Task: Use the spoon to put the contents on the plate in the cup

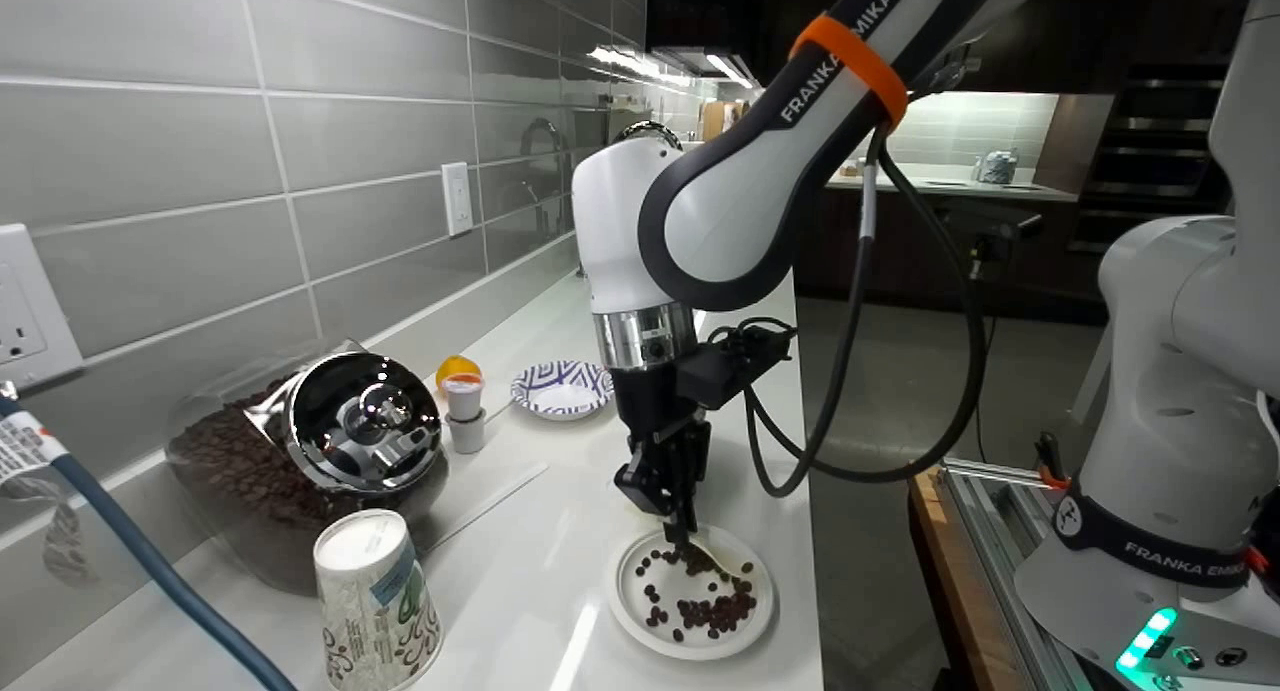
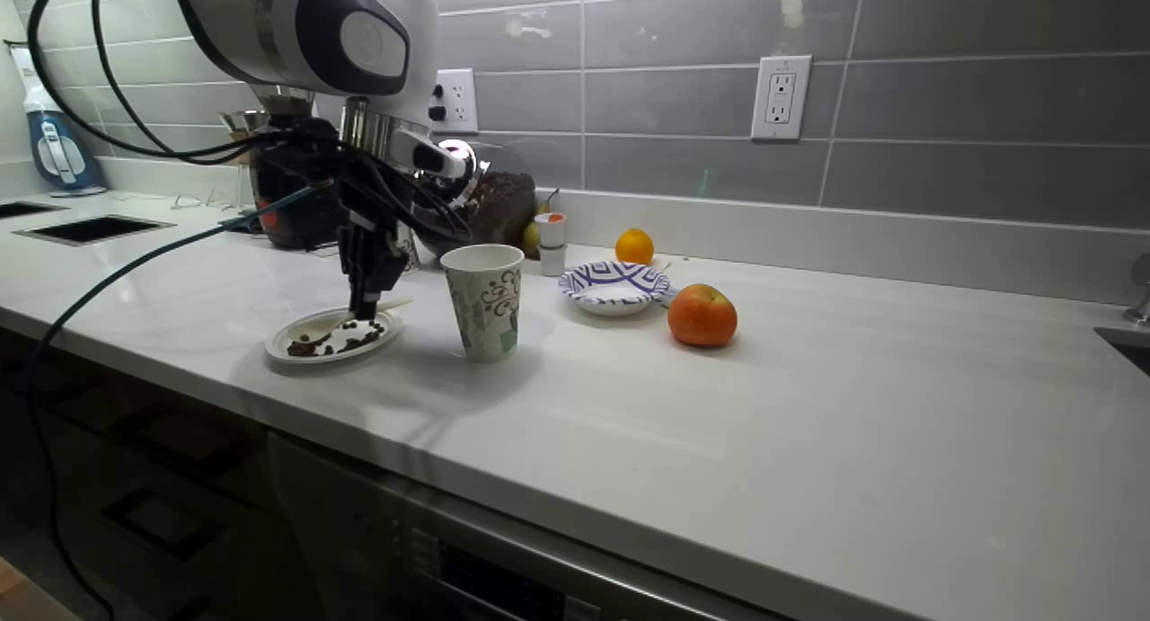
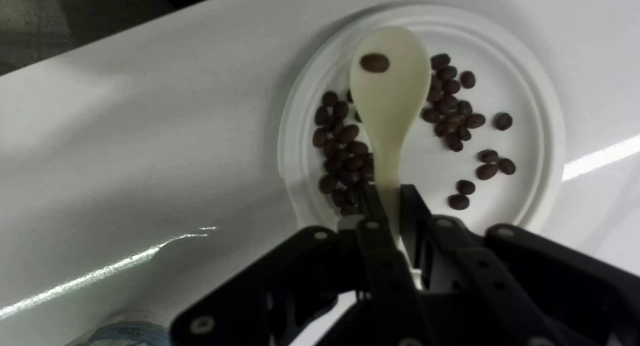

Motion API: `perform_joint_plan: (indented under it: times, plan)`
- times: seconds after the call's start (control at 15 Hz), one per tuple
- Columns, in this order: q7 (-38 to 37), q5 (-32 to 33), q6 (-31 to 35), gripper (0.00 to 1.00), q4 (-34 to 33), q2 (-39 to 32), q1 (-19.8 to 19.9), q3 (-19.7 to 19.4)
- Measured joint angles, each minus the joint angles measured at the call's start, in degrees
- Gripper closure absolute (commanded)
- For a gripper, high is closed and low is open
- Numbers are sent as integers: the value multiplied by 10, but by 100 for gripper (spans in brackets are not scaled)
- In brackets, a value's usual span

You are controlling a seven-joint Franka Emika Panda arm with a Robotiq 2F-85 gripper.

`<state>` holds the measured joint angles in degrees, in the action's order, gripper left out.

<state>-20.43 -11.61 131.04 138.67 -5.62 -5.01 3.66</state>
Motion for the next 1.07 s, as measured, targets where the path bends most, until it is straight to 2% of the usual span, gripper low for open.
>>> perform_joint_plan:
  times: [0.27,0.67,1.07]
  plan:
    - [-24,0,-54,97,-23,11,10,-15]
    - [-78,1,-139,97,-55,77,30,-34]
    - [-142,5,-176,97,-55,146,59,-42]
